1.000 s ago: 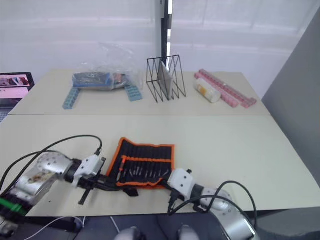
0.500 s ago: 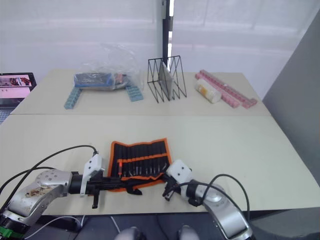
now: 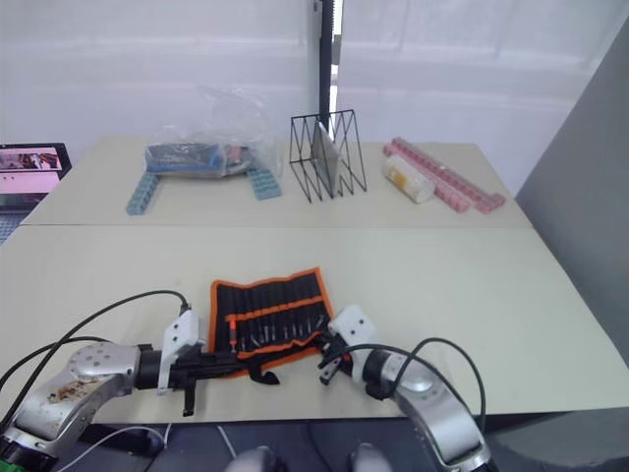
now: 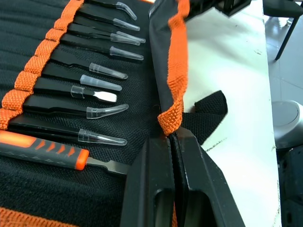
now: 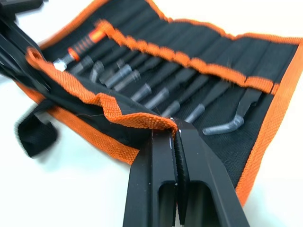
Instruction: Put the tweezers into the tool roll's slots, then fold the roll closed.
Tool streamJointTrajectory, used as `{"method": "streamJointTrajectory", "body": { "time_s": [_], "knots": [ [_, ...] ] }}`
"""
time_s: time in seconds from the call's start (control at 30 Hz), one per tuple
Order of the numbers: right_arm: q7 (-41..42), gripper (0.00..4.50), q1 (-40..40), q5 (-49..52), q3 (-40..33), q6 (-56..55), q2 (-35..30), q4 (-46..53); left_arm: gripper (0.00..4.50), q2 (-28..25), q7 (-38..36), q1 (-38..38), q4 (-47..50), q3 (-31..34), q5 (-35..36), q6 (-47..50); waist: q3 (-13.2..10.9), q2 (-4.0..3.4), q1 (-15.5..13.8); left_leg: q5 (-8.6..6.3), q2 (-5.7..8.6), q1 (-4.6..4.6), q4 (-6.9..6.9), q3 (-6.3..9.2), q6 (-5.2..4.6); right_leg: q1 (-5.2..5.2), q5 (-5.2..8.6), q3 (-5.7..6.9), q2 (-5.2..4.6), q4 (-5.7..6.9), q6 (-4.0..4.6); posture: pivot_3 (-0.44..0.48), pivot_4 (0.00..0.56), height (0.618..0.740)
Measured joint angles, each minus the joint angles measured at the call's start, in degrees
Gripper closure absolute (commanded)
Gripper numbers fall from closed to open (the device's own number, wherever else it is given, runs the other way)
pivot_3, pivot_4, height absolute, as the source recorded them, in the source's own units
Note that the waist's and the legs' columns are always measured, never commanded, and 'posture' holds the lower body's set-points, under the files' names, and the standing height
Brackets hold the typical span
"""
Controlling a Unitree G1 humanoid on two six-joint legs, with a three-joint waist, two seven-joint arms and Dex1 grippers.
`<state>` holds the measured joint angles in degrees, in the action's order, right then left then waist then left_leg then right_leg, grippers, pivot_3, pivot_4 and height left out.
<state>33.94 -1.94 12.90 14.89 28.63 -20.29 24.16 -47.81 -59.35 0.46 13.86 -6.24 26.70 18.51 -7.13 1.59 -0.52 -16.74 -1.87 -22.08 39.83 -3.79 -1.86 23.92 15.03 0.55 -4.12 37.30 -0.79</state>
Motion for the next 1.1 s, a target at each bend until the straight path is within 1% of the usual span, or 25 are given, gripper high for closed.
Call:
{"method": "streamJointTrajectory", "body": {
  "time_s": [0.07,0.27,0.5,0.67,0.77,0.87,0.97,1.1],
  "knots": [
    [0.34,4.50,-0.20,0.96,-0.19,0.20,-0.27,0.00,4.48,-0.01,-0.16,0.18,-0.20,0.39,-0.07,-0.43,0.00,0.00,0.00,0.00,0.01,-0.01,0.00,0.00,0.00,0.00,0.00,0.00,-0.01,0.00,0.00,0.000,0.150,0.737],
    [-1.16,4.50,-3.85,1.22,1.05,6.63,0.24,-0.48,4.48,-0.10,-0.11,0.66,-0.76,1.40,-0.02,-0.43,0.00,0.00,0.03,0.00,0.00,-0.02,-0.01,0.00,0.00,0.05,0.00,0.01,-0.02,0.04,0.00,0.000,0.150,0.737],
    [-6.65,4.50,-6.94,-0.29,4.06,14.17,2.99,-0.99,4.48,-1.24,2.23,1.73,1.81,1.91,-0.81,3.58,0.00,0.00,0.44,0.00,0.02,0.04,-0.02,-0.01,0.01,0.10,0.01,-0.01,-0.07,0.25,0.02,0.000,0.150,0.737],
    [-8.49,4.50,-9.04,-0.93,5.29,16.29,3.09,-1.77,4.48,-2.48,4.73,-0.13,4.66,-0.04,-3.33,8.35,0.02,-0.03,0.67,0.01,0.04,0.18,-0.02,-0.02,0.02,-0.03,0.01,-0.03,-0.08,0.26,0.03,0.000,0.150,0.737],
    [-9.44,3.65,-9.09,-1.43,5.03,15.95,3.07,-2.23,4.50,-2.47,6.04,-0.91,6.44,-0.52,-3.55,12.36,0.02,-0.03,0.63,0.00,0.04,0.40,-0.04,-0.01,0.02,-0.29,0.01,-0.01,-0.10,0.21,0.02,0.000,0.150,0.737],
    [-10.55,2.60,-8.99,-2.09,3.41,15.15,2.21,-2.50,4.50,-2.33,6.45,-1.27,6.81,-0.57,-3.49,14.32,-0.02,-0.10,0.68,0.00,0.02,0.81,-0.21,0.00,0.02,-0.72,0.03,0.02,-0.09,-0.06,0.03,0.000,0.150,0.737],
    [-10.43,1.62,-8.42,-1.81,0.90,13.55,1.69,-2.48,4.50,-2.17,6.53,-1.32,6.87,-0.47,-3.32,15.12,0.00,-0.19,0.70,0.00,0.02,0.88,-0.31,0.00,0.03,-0.77,0.03,0.00,-0.09,-0.14,0.03,0.000,0.150,0.737],
    [-8.39,1.62,-8.23,-0.18,-5.58,9.56,-0.39,-1.93,4.50,-2.08,6.32,-1.68,6.75,-0.08,-2.66,16.39,0.01,-0.27,0.69,0.00,0.04,0.90,-0.43,-0.02,0.03,-0.77,0.03,-0.02,-0.12,-0.19,0.03,0.000,0.150,0.737]
  ]
}}
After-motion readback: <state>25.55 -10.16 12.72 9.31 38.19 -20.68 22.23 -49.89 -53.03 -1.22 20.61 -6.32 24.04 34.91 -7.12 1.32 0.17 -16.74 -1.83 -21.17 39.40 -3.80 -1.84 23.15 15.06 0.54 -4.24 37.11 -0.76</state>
